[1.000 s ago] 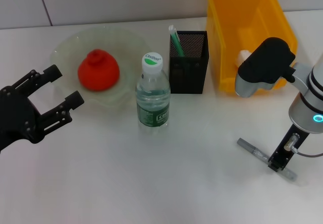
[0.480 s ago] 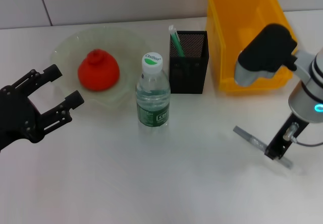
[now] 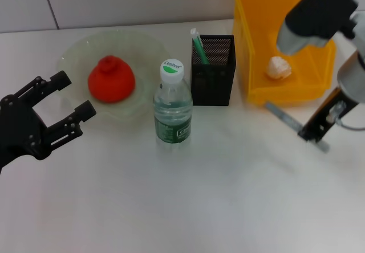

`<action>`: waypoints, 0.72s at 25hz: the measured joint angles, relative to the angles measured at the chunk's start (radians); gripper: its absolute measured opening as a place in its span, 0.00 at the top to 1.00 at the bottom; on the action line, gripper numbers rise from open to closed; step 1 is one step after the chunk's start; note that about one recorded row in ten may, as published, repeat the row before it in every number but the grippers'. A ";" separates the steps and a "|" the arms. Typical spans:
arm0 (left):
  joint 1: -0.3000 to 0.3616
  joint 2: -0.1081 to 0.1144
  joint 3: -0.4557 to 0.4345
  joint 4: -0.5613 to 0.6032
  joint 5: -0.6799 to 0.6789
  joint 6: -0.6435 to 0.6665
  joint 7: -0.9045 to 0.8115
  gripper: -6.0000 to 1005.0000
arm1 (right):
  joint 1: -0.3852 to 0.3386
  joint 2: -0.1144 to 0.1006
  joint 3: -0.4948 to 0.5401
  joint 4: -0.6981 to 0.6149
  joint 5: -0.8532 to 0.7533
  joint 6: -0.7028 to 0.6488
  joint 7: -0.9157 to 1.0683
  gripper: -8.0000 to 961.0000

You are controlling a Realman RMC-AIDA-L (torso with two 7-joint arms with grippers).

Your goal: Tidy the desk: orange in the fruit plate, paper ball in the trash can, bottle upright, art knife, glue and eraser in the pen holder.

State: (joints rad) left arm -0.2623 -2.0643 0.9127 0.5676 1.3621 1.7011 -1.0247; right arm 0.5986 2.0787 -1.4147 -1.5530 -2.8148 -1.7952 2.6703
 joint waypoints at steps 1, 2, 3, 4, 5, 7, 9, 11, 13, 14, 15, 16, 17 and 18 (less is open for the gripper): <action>-0.002 0.000 0.000 0.000 0.000 0.000 -0.001 0.22 | 0.000 0.000 0.000 0.000 0.000 0.000 0.000 0.86; -0.002 -0.001 0.000 0.000 0.000 0.000 -0.001 0.22 | 0.001 -0.001 0.008 -0.021 -0.005 -0.004 -0.001 0.86; -0.002 -0.001 0.000 0.000 0.000 0.000 -0.001 0.22 | 0.004 -0.001 0.028 -0.076 -0.011 -0.019 -0.007 0.86; -0.002 -0.001 0.000 0.000 0.000 0.000 -0.001 0.22 | 0.004 -0.001 0.028 -0.076 -0.011 -0.019 -0.007 0.86; -0.005 -0.002 0.000 -0.001 0.000 0.000 -0.001 0.22 | 0.005 -0.002 0.044 -0.137 -0.014 -0.030 -0.014 0.86; -0.008 -0.002 0.000 -0.002 0.000 0.000 -0.001 0.22 | 0.006 -0.002 0.049 -0.168 -0.015 -0.034 -0.015 0.86; -0.012 -0.002 0.002 -0.005 0.000 0.000 -0.001 0.22 | 0.006 -0.002 0.053 -0.218 -0.018 -0.034 -0.017 0.86; -0.013 -0.002 0.005 -0.006 0.000 0.000 0.000 0.22 | 0.006 -0.002 0.056 -0.260 -0.028 -0.025 -0.024 0.86; -0.014 -0.002 0.007 -0.006 0.000 0.000 0.000 0.22 | 0.007 -0.002 0.066 -0.279 -0.037 -0.006 -0.039 0.86; -0.014 -0.002 0.008 -0.006 0.000 0.000 0.000 0.22 | 0.006 -0.002 0.074 -0.282 -0.040 0.011 -0.050 0.86; -0.014 -0.002 0.008 -0.006 0.000 0.000 0.000 0.22 | 0.003 -0.002 0.093 -0.283 -0.043 0.056 -0.074 0.86; -0.014 -0.002 0.007 -0.006 0.000 0.000 0.000 0.22 | 0.003 -0.002 0.093 -0.283 -0.043 0.056 -0.074 0.86; -0.014 -0.002 0.007 -0.006 0.000 0.000 0.000 0.22 | 0.000 -0.002 0.103 -0.281 -0.043 0.082 -0.088 0.86; -0.014 -0.003 0.007 -0.007 0.000 0.002 0.000 0.22 | -0.002 -0.002 0.110 -0.279 -0.043 0.105 -0.100 0.86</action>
State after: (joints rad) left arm -0.2766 -2.0674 0.9201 0.5607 1.3622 1.7033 -1.0247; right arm 0.5968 2.0770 -1.3044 -1.8319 -2.8576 -1.6906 2.5699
